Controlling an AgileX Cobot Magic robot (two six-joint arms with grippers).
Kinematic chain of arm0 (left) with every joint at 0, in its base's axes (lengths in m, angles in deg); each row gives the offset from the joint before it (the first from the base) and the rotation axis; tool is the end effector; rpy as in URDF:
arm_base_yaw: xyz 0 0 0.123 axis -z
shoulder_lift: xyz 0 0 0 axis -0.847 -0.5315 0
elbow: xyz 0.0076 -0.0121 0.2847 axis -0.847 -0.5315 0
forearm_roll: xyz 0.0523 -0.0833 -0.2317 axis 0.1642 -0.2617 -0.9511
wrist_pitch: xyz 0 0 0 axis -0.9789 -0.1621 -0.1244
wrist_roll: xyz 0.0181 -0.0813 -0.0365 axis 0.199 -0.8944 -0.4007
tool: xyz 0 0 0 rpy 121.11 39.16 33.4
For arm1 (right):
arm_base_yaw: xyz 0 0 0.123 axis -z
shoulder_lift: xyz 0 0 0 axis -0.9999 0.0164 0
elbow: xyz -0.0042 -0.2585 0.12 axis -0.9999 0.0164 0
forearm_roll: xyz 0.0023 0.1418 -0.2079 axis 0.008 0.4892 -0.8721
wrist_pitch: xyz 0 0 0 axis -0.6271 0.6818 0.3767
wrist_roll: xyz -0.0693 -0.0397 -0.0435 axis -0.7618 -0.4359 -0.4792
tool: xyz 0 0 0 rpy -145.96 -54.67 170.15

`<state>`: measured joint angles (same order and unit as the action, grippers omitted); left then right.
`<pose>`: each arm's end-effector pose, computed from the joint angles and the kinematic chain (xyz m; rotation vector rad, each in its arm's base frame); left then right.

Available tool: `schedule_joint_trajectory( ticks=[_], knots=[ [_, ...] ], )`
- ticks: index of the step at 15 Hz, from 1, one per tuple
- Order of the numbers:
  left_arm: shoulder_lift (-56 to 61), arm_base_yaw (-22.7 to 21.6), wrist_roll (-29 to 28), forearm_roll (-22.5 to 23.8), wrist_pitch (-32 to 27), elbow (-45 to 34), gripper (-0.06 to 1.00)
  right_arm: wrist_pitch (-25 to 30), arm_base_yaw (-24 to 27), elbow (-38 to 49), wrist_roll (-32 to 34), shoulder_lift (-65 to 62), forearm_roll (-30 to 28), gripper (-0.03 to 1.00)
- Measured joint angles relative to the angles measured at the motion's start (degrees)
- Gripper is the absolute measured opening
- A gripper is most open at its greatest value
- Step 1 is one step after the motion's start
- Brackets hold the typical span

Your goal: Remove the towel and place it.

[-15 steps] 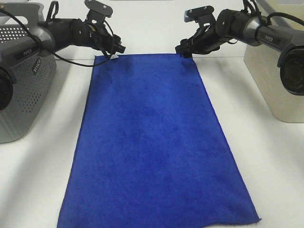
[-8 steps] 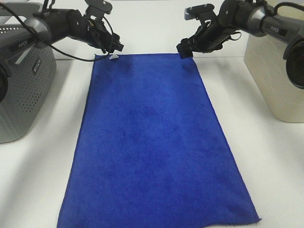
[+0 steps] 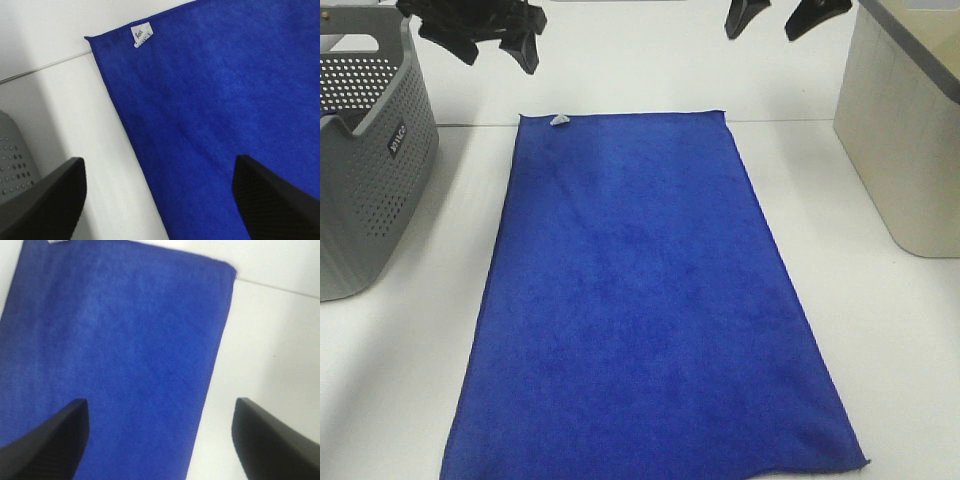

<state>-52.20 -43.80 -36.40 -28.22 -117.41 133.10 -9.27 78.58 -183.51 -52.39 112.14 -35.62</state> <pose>0.5076 -0.1341 0.2690 0.3576 2.5794 -0.1793 0.4854 0.1118 0.3103 -0.3252 2.5629 0.3776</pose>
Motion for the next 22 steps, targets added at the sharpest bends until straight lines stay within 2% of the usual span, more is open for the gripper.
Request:
schedule_joint_trajectory(
  ticks=[4, 8, 11, 14, 16, 19, 22],
  knots=[
    [6.3, -0.6, -5.3, 2.2, -1.7, 0.0, 0.76, 0.5, 0.0, 0.0, 2.2, -8.0, -1.6, 0.77],
    [11.2, -7.5, -5.8, 5.5, -1.7, 0.0, 0.76, 0.5, 4.5, 0.9, 5.3, -13.5, -4.1, 0.77],
    [11.6, -13.0, -5.7, 3.0, -1.7, 0.0, 0.76, 0.5, 8.4, 7.6, 3.2, -18.6, -4.9, 0.77],
    [13.4, -13.5, -5.6, 1.3, -1.8, -1.4, 0.76, 0.5, 9.0, 18.6, 0.9, -26.9, -6.1, 0.77],
    [19.9, -13.4, -5.4, 1.4, -1.8, -9.8, 0.76, 0.4, 9.1, 29.0, 0.9, -35.2, -6.9, 0.76],
    [35.8, -13.4, -5.4, 2.3, -1.7, -28.8, 0.76, 0.4, 9.1, 46.7, 0.9, -51.3, -6.9, 0.76],
    [52.9, -13.4, -5.5, 7.0, -1.8, -48.2, 0.76, 0.5, 9.1, 63.8, 1.1, -69.0, -6.9, 0.76]
  ],
)
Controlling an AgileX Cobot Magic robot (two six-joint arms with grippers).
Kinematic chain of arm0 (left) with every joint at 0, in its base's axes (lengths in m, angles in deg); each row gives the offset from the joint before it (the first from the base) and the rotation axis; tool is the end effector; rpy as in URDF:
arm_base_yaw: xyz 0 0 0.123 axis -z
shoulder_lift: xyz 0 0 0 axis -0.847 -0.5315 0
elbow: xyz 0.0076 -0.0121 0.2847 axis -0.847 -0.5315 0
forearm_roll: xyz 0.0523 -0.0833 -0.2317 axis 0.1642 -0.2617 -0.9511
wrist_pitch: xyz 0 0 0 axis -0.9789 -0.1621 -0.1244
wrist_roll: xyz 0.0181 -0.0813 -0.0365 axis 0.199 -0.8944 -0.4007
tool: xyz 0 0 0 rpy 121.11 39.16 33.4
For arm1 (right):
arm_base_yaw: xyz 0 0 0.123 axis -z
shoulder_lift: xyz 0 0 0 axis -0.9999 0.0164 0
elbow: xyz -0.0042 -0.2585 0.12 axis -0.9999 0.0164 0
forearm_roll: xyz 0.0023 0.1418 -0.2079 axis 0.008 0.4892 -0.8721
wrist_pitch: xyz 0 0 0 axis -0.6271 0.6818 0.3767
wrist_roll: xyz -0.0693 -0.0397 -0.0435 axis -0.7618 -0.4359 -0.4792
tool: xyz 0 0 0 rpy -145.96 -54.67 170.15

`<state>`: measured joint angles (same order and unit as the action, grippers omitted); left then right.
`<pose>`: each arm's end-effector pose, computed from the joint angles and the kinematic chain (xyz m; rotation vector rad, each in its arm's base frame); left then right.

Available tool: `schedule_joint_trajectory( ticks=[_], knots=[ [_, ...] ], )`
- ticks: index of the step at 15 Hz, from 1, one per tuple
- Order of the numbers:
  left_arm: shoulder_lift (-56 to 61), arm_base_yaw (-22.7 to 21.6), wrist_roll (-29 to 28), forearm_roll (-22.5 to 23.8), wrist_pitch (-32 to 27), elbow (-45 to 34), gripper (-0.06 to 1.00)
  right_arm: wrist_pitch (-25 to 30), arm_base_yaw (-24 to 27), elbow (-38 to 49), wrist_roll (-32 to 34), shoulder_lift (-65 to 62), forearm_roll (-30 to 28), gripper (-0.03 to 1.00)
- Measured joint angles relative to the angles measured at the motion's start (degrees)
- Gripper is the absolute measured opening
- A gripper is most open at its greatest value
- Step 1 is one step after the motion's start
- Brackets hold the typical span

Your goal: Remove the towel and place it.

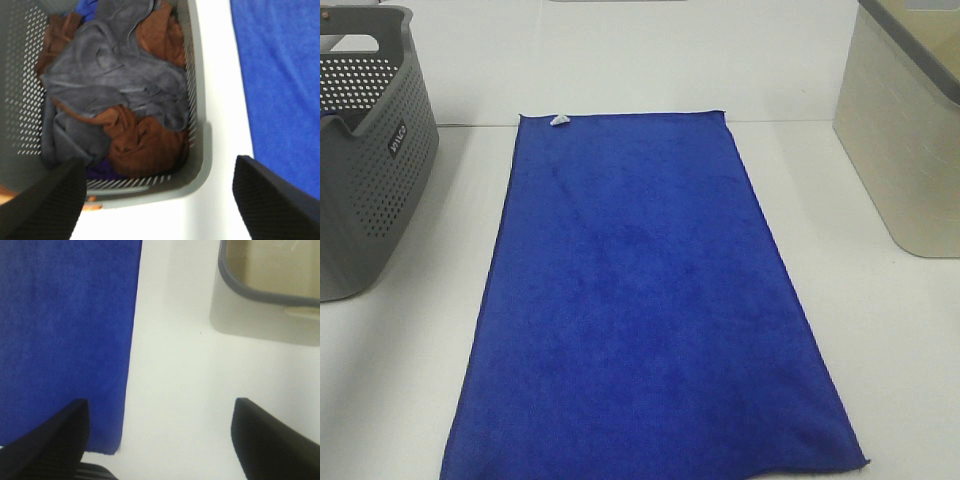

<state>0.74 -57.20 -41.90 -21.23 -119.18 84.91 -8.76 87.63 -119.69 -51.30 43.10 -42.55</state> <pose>0.3000 0.0002 0.4131 -0.0537 2.5447 0.0313 0.1813 0.0161 0.4042 -0.1172 2.5020 0.1593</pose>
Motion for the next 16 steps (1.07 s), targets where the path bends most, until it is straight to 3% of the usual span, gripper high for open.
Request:
schedule_joint_trajectory(
  ticks=[3, 8, 16],
  knots=[
    [17.8, 0.0, -0.4, 4.0, -0.2, -14.7, 0.76, 0.1, 0.0, 11.7, 3.4, -17.9, 0.1, 0.76],
    [41.8, 0.0, -1.3, 5.3, -0.3, -29.3, 0.76, 0.1, 0.0, 23.3, 5.6, -42.5, 0.0, 0.76],
    [75.5, 0.0, 3.6, 6.2, -0.3, -48.9, 0.76, 0.2, 0.0, 32.5, -2.5, -60.5, 0.1, 0.76]
  ],
)
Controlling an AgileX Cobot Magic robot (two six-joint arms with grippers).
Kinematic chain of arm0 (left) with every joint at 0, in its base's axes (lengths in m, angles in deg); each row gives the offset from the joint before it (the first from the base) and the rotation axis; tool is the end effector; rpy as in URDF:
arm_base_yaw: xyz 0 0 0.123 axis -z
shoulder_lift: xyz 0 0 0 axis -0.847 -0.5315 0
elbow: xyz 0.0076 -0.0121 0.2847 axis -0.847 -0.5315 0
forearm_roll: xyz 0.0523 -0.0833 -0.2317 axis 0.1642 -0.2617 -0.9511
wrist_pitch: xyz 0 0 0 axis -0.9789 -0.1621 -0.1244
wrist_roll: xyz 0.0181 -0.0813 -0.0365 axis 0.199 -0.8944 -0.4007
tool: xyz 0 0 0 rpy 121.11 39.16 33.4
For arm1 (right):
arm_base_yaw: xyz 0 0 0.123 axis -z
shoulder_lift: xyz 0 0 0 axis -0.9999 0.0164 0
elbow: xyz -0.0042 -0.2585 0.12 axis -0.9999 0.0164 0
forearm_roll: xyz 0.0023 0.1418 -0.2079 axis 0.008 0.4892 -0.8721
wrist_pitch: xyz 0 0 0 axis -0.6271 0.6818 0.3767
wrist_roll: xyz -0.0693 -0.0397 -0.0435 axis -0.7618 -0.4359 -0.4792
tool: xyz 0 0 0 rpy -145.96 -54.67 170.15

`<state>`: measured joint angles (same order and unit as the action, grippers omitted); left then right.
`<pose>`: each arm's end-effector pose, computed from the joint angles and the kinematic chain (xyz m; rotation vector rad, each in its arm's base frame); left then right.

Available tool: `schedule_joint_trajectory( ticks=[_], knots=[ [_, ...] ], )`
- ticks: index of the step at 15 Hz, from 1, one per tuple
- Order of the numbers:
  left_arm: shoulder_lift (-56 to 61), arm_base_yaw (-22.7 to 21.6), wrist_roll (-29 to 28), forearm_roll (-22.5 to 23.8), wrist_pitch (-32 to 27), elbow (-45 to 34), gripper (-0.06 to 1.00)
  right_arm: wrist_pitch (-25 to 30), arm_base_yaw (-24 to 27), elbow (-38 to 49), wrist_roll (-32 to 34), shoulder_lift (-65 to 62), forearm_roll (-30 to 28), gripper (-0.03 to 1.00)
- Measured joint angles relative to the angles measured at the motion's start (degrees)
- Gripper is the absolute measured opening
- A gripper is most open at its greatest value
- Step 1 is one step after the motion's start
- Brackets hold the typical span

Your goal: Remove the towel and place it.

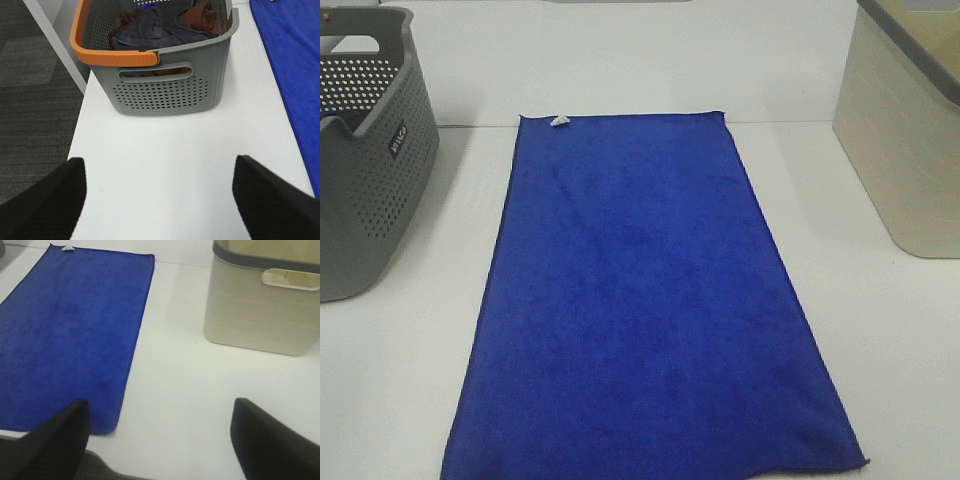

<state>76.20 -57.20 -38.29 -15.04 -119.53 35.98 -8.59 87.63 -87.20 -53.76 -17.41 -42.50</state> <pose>-0.0172 0.0132 0.3389 -0.0132 2.0849 0.1770 -0.0364 0.0107 0.3104 -0.1769 2.0122 0.1016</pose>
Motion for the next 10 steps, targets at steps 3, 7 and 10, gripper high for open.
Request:
schedule_joint_trajectory(
  ticks=[3, 7, 10],
  knots=[
    [9.2, 0.0, 1.3, -2.1, 0.2, -5.5, 0.76, 0.0, 0.0, 5.5, -0.6, 0.0, 0.5, 0.76],
    [9.2, 0.0, 1.6, -7.4, 6.3, -13.3, 0.76, -0.5, 0.0, 10.1, -0.7, 0.0, 1.1, 0.76],
    [9.2, 0.0, 2.5, -7.8, 7.2, -14.3, 0.76, -5.3, 0.0, 12.3, -0.9, 0.1, 1.4, 0.76]
  ],
)
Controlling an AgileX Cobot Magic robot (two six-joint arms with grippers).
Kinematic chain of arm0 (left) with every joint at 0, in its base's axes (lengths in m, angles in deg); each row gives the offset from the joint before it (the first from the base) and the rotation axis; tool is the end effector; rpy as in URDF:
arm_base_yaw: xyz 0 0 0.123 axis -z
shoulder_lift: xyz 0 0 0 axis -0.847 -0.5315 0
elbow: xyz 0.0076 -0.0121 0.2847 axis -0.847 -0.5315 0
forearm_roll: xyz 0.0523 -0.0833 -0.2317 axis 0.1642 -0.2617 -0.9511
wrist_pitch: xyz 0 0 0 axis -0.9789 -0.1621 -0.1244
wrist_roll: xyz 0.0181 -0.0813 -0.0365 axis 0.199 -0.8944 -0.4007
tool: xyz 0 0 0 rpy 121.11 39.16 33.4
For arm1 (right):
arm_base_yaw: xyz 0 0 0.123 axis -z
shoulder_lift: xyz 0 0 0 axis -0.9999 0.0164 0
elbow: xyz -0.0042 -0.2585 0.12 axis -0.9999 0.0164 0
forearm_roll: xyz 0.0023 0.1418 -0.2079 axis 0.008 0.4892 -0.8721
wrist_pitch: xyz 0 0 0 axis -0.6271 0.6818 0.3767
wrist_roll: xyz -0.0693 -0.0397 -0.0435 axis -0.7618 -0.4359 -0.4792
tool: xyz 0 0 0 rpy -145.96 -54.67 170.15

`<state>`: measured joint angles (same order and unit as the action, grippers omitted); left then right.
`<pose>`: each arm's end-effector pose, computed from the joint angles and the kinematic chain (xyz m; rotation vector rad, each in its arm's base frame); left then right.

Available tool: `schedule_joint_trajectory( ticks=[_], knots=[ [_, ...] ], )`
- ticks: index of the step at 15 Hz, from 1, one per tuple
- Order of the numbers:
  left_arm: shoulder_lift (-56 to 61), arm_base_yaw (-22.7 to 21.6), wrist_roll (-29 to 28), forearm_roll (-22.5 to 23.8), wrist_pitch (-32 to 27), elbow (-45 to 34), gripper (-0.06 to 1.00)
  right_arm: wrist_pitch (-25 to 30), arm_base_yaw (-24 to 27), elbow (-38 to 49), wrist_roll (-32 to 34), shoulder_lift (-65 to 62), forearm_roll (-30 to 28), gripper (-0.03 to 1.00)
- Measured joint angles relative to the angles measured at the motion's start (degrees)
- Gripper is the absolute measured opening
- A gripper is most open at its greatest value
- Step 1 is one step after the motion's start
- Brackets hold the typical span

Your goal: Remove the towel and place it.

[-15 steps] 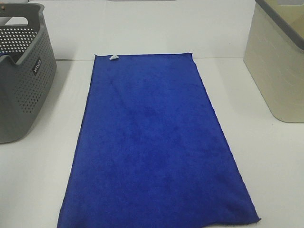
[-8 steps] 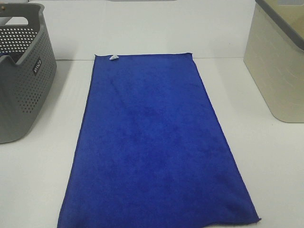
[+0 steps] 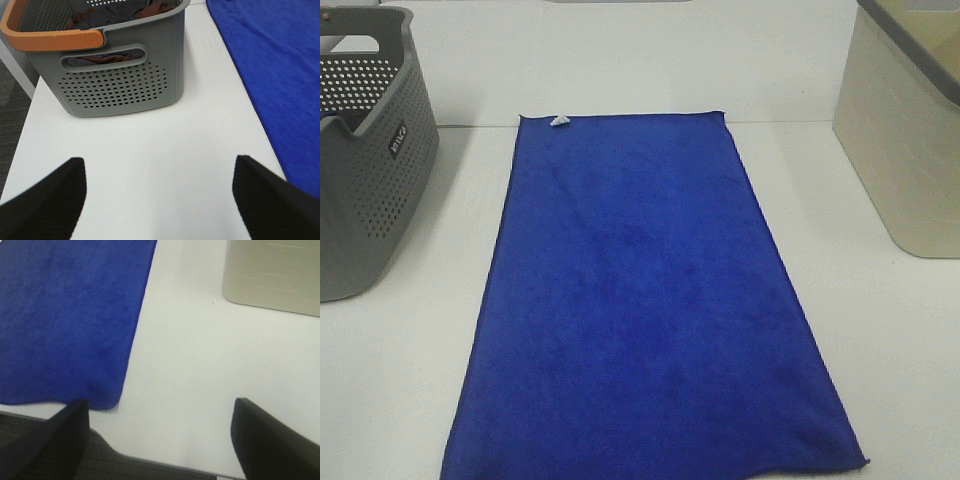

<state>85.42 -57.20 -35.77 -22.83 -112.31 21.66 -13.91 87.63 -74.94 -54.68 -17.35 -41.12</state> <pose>-0.0095 0.0014 0.2798 0.0624 2.0518 0.0426 -0.0052 0.0130 0.2617 -0.1794 2.1313 0.1331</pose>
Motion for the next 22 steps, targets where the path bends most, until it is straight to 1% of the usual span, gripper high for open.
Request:
schedule_joint_trajectory(
  ticks=[3, 22],
  knots=[
    [0.0, 0.0, 0.1, 0.0, 0.6, 0.0, 0.76, -0.7, 0.0, 0.1, -0.2, 0.0, 0.0, 0.76],
    [0.0, 0.3, 0.2, -0.1, 0.7, 0.0, 0.76, -0.8, 0.0, 0.2, -0.3, 0.0, 0.2, 0.76]
  ],
)
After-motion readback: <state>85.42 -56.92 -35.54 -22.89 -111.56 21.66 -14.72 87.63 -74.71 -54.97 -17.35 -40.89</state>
